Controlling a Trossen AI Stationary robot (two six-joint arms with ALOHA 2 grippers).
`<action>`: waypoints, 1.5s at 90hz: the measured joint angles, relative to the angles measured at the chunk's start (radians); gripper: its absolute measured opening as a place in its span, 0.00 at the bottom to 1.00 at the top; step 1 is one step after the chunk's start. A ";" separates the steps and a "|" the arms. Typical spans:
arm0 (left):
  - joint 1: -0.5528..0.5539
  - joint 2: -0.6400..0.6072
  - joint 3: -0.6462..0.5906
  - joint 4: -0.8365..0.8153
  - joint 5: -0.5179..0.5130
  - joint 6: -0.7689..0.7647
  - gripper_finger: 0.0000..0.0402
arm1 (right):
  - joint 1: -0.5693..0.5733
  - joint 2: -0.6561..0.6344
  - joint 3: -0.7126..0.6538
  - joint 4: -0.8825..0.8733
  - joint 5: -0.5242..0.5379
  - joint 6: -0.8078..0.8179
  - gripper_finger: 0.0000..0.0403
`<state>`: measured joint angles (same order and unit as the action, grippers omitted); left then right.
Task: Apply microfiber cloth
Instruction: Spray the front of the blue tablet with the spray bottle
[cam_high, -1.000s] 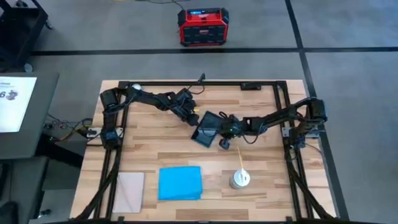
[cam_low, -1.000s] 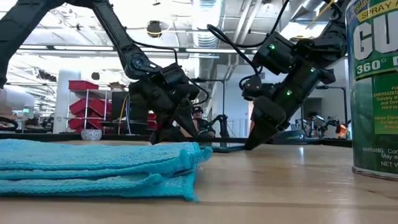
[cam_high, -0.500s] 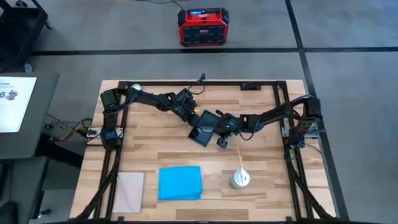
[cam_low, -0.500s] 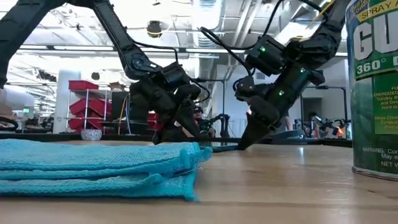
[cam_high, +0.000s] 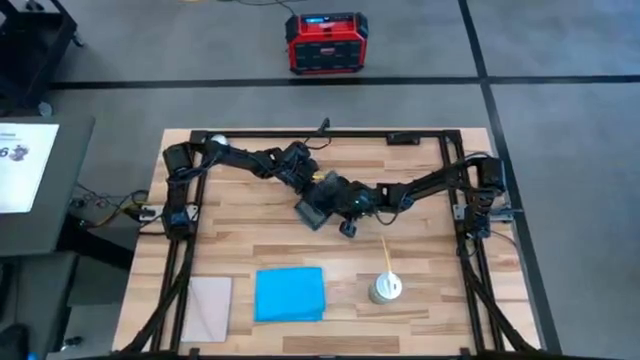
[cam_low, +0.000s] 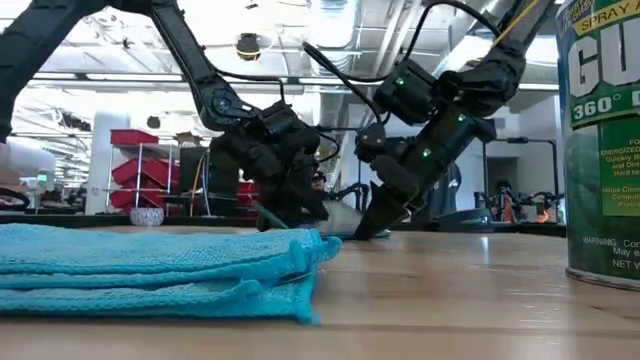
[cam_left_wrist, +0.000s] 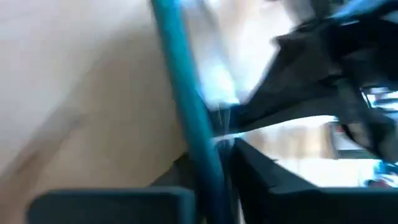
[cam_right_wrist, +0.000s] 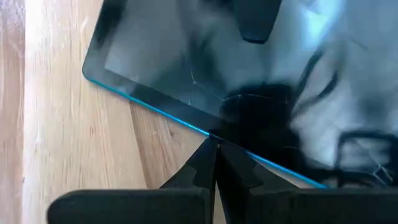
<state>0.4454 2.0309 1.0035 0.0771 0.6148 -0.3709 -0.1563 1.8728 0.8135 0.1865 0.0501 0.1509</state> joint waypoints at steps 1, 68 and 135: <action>0.001 0.000 0.000 0.004 0.005 0.001 0.06 | 0.001 0.000 0.000 -0.002 0.002 0.000 0.00; -0.035 -0.189 -0.011 0.088 0.086 0.172 0.01 | 0.124 -0.247 -0.046 -0.271 0.279 0.106 0.00; -0.079 -0.131 -0.006 0.135 0.034 0.135 0.01 | 0.072 -0.246 0.019 -0.302 0.286 0.050 0.00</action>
<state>0.3663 1.9002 0.9974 0.2118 0.6491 -0.2363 -0.0844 1.6267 0.8330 -0.1151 0.3359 0.2011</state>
